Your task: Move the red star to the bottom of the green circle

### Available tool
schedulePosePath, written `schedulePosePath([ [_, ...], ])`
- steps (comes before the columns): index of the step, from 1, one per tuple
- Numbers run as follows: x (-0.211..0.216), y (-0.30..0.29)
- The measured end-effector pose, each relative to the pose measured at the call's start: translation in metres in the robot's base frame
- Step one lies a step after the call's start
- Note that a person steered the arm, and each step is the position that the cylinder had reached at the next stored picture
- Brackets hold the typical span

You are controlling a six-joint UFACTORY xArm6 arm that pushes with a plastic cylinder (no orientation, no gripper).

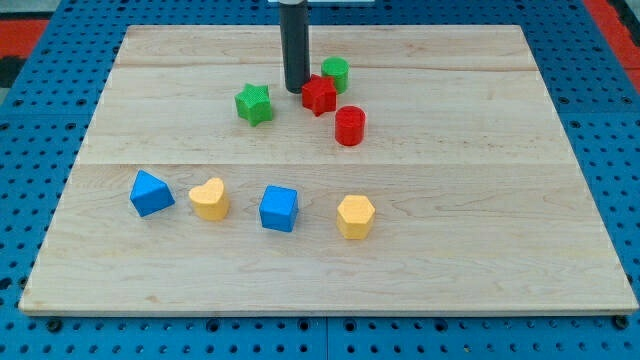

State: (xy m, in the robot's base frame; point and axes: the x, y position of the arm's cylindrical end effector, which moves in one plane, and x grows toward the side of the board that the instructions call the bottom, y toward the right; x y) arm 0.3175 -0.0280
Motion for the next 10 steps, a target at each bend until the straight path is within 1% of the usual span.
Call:
schedulePosePath([
  [5,0.014,0.006],
  [8,0.073,-0.012],
  [9,0.103,0.028],
  [10,0.12,0.05],
])
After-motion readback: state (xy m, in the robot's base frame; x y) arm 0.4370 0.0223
